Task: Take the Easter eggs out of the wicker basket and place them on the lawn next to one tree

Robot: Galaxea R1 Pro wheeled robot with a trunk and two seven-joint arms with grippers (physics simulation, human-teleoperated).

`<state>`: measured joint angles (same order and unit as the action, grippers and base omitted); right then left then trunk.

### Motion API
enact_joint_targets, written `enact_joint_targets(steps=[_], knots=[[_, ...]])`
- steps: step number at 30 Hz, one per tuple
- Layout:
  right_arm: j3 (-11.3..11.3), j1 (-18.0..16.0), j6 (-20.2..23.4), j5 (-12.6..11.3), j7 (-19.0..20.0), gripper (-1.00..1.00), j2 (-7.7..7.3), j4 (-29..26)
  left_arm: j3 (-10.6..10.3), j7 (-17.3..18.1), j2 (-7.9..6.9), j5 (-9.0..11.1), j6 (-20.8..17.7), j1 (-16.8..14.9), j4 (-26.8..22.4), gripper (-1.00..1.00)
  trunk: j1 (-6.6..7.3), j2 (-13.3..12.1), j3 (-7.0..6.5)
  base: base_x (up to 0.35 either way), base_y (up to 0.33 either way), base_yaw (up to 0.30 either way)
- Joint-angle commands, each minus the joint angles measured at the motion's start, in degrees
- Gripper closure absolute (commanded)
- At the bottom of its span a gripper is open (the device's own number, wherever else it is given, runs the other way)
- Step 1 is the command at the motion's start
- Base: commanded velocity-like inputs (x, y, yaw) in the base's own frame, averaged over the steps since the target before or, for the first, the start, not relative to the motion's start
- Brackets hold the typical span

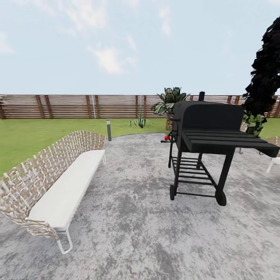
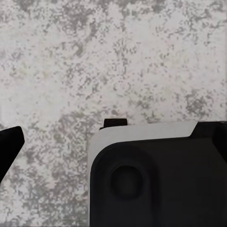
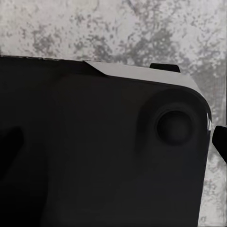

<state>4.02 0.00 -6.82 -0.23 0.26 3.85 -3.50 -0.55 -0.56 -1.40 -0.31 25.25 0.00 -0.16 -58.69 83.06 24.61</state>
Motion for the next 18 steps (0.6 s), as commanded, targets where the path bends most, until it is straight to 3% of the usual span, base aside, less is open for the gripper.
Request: enact_joint_targets(steps=[1,11,18], knots=[[0.4,0.0,-0.1,0.0,0.0,-1.00,-0.03,0.0,-0.1,-0.1,0.00,0.0,0.2,0.0,0.0,-1.00,-0.03,0.0,0.07,0.301,-0.035,0.266],[0.4,0.0,-0.1,0.0,0.0,-1.00,0.01,0.0,-0.1,-0.1,0.00,0.0,0.2,0.0,0.0,-1.00,-0.03,0.0,0.38,0.246,-0.126,0.269],[0.4,0.0,-0.1,0.0,0.0,-1.00,0.01,0.0,-0.1,-0.1,0.00,0.0,0.4,0.0,0.0,-1.00,-0.03,0.0,0.69,0.060,-0.049,0.258]])
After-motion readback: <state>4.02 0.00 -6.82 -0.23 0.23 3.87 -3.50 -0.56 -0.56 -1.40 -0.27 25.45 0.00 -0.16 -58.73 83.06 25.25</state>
